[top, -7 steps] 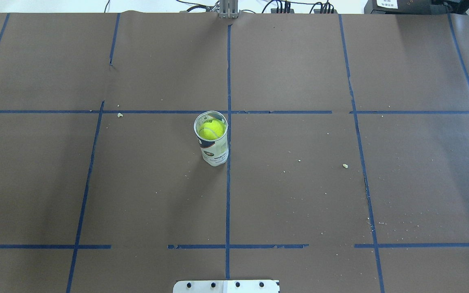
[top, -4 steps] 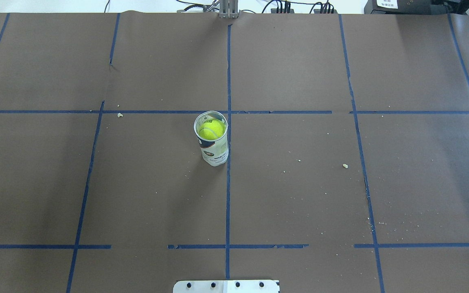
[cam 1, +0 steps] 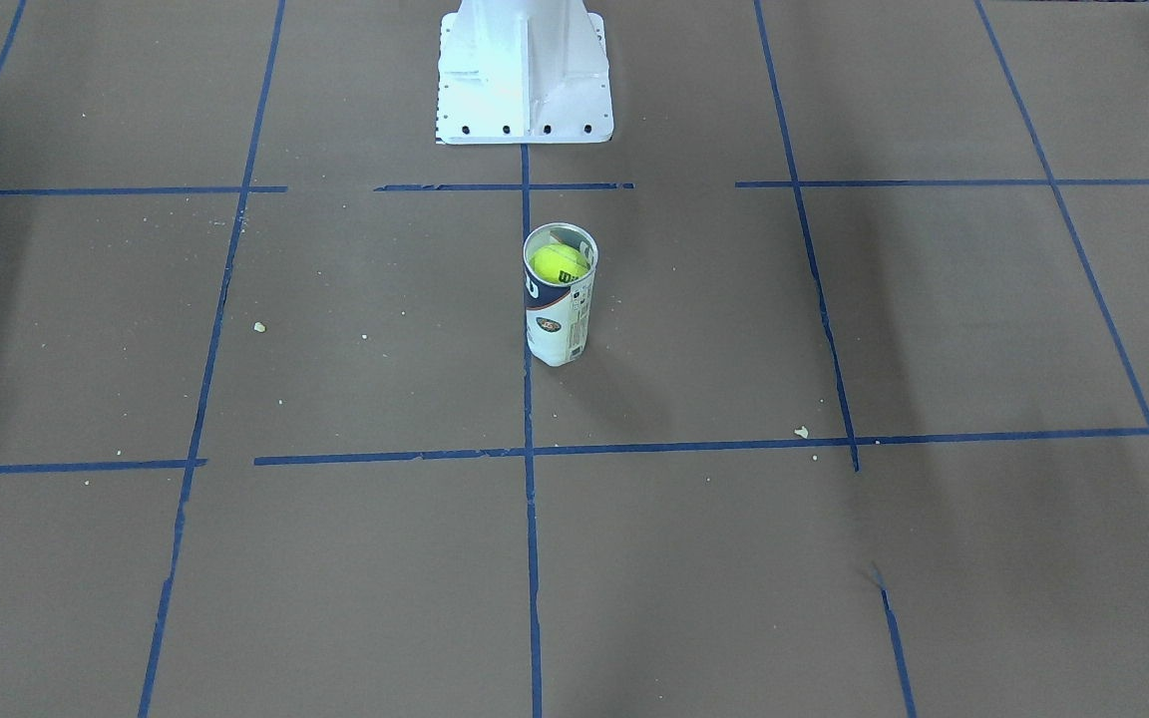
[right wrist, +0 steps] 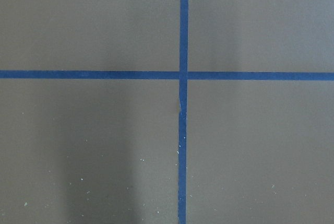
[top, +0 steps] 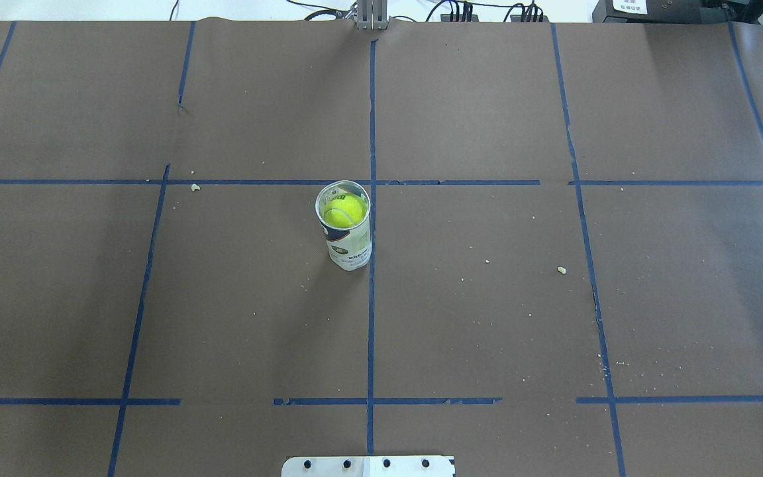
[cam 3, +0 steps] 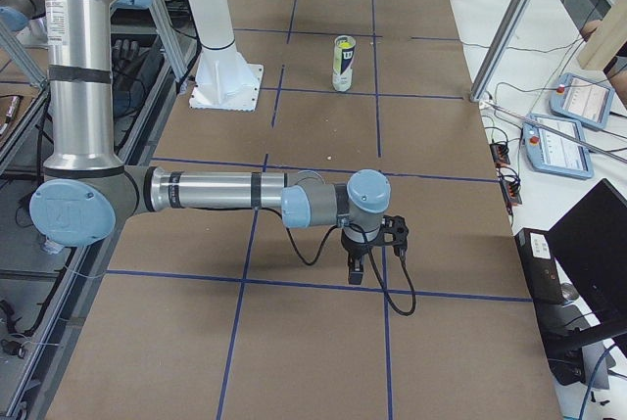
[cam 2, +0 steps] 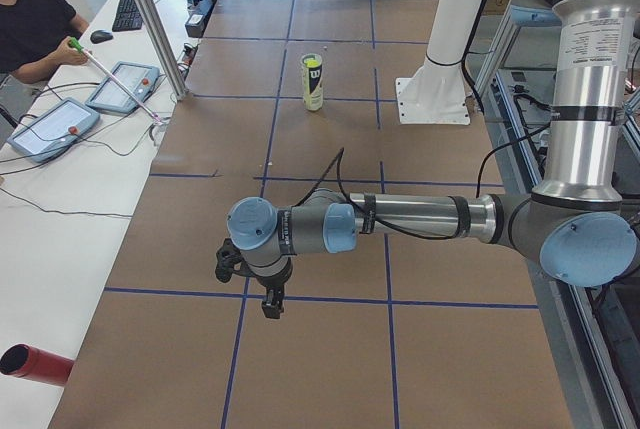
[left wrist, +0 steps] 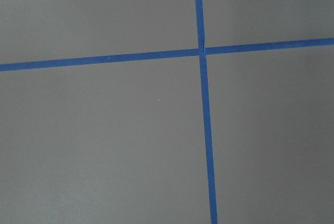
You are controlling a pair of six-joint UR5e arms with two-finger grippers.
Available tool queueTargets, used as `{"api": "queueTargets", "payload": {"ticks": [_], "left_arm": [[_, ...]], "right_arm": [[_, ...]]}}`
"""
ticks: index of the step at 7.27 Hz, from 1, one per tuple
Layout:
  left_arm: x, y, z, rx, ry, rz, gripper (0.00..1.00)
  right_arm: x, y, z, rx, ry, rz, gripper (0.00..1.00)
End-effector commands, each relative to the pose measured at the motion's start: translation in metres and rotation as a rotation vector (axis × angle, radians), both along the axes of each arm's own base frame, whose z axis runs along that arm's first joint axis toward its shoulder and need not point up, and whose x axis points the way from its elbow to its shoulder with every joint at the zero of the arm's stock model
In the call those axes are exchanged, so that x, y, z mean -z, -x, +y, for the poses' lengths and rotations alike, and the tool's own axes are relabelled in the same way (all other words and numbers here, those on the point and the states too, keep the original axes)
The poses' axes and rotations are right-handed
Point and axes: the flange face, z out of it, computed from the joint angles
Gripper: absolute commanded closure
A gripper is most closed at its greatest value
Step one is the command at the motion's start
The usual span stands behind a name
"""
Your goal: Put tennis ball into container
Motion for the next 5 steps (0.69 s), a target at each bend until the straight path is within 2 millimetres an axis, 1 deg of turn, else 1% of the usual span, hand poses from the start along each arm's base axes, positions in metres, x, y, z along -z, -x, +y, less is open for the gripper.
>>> {"api": "queueTargets", "payload": {"ticks": [1, 3, 5], "left_arm": [[-0.0013, -0.0001, 0.0011, 0.001, 0.006, 0.002, 0.00], [0.0038, 0.0006, 0.0000, 0.053, 0.043, -0.002, 0.00], [0.0042, 0.0000, -0.0011, 0.047, 0.033, -0.003, 0.00]], "right_arm": [[0.0000, 0.0003, 0.0000, 0.001, 0.000, 0.000, 0.00], [0.0000, -0.0004, 0.0000, -0.001, 0.000, 0.000, 0.00], [0.0000, -0.0004, 0.0000, -0.001, 0.000, 0.000, 0.00]]}}
